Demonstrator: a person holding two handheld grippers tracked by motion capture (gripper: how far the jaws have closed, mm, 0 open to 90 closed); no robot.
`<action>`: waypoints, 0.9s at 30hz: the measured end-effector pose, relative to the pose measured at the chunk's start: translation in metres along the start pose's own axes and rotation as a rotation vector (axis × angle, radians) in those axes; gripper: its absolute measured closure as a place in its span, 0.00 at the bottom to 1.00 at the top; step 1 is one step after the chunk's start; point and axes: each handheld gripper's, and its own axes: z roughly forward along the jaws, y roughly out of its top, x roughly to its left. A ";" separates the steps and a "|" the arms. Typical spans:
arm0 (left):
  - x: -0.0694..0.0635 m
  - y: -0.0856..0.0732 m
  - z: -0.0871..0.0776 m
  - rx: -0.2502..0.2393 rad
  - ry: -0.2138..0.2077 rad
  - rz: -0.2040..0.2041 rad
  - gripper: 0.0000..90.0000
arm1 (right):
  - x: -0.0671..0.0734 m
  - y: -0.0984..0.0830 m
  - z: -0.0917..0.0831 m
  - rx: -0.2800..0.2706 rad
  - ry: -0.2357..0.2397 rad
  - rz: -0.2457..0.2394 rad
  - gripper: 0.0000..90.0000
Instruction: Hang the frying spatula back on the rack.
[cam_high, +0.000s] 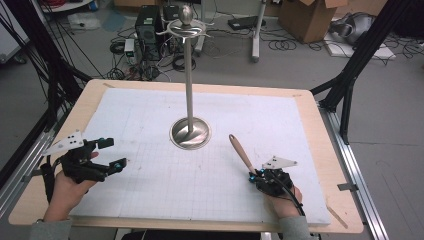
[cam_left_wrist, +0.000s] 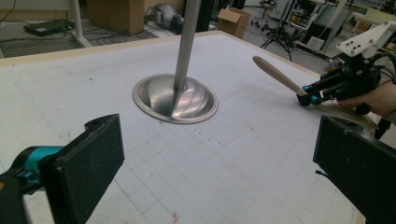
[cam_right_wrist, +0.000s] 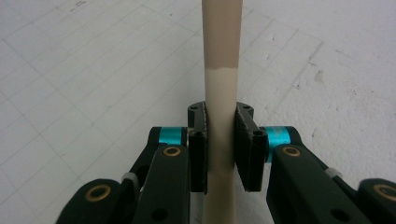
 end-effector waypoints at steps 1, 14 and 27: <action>0.000 0.000 0.000 -0.002 -0.003 0.000 0.03 | 0.000 0.000 0.000 0.000 -0.002 -0.005 0.86; -0.002 0.000 -0.007 -0.013 0.005 0.000 0.03 | -0.005 0.011 -0.012 -0.072 0.035 -0.019 0.87; -0.005 0.000 -0.011 -0.017 0.011 0.006 0.03 | -0.012 0.025 -0.028 -0.172 0.117 -0.072 0.87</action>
